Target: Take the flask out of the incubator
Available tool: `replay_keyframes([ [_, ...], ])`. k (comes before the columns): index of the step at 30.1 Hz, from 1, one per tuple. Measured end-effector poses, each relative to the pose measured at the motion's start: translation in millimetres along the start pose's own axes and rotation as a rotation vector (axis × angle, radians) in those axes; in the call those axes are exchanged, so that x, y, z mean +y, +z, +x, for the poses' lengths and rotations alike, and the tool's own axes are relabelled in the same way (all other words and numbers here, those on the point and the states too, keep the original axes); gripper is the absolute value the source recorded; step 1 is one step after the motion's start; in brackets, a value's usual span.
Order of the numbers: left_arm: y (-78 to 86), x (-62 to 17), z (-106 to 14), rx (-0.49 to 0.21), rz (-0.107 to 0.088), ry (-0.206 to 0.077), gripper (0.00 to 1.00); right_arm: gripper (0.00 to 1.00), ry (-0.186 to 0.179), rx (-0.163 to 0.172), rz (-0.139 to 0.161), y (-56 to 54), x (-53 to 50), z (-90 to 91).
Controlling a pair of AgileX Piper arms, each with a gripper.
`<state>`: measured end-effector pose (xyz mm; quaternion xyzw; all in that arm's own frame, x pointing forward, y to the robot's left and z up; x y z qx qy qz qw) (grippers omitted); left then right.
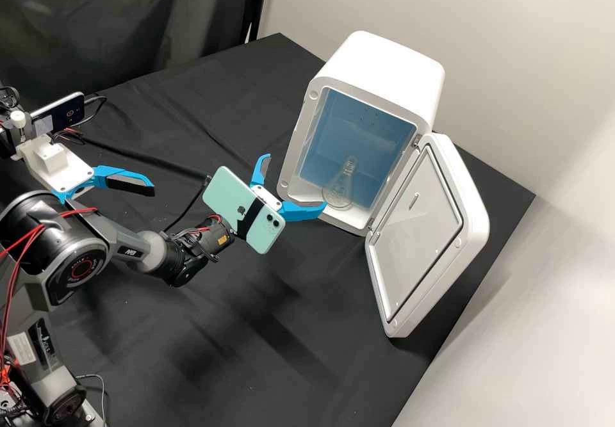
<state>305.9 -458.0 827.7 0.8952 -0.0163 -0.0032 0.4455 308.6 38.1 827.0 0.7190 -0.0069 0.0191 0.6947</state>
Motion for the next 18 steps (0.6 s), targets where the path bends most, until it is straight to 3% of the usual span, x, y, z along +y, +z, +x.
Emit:
replay_keyframes([
  [11,0.0,0.0,0.0,0.000,0.000,0.000,1.00,1.00,0.003,0.000,0.000,0.3,0.6,0.0],
  [18,0.0,0.0,0.0,0.000,0.000,0.000,1.00,1.00,0.030,0.012,-0.007,10.0,2.4,7.3],
])
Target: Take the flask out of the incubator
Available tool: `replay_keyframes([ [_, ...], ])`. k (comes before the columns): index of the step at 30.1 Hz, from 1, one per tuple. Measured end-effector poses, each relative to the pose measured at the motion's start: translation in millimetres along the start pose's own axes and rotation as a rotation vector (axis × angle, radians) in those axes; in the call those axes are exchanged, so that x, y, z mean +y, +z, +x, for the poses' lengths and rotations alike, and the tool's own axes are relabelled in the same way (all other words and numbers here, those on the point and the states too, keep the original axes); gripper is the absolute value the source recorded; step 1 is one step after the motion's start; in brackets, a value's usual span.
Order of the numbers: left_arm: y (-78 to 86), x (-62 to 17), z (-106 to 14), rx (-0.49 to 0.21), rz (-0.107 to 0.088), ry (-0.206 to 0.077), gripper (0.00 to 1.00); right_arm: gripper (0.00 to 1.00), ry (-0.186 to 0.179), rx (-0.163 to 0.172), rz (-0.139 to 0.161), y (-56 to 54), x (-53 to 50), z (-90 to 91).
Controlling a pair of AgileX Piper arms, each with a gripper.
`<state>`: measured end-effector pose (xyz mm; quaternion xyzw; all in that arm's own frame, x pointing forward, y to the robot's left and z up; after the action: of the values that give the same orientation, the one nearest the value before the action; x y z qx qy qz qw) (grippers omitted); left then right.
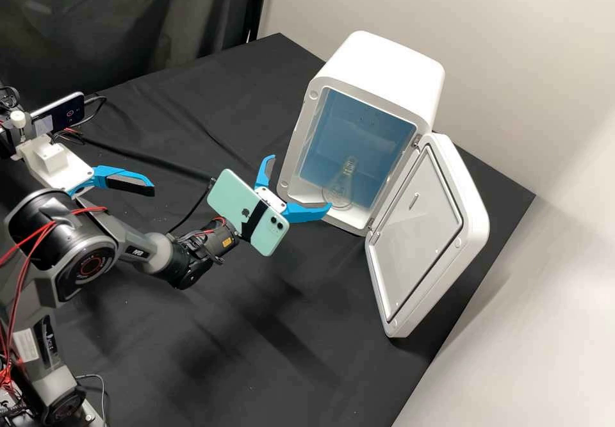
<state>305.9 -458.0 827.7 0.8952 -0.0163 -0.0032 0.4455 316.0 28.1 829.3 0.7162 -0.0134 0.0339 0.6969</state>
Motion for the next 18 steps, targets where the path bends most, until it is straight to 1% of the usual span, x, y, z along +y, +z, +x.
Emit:
replay_keyframes([
  [3,0.0,0.0,0.0,0.000,0.000,0.000,1.00,1.00,-0.005,-0.010,0.000,4.0,-2.2,3.3],
  [5,0.0,0.0,0.0,0.000,0.000,0.000,1.00,1.00,-0.009,-0.008,-0.005,5.4,-3.2,6.2],
  [8,0.0,0.0,0.0,0.000,0.000,0.000,1.00,1.00,-0.011,-0.013,-0.010,10.0,-4.0,11.4],
  [11,0.0,0.0,0.0,0.000,0.000,0.000,1.00,1.00,-0.006,-0.013,-0.010,11.6,-3.6,16.1],
  [18,0.0,0.0,0.0,0.000,0.000,0.000,1.00,1.00,-0.014,-0.021,-0.012,15.0,-6.8,19.0],
])
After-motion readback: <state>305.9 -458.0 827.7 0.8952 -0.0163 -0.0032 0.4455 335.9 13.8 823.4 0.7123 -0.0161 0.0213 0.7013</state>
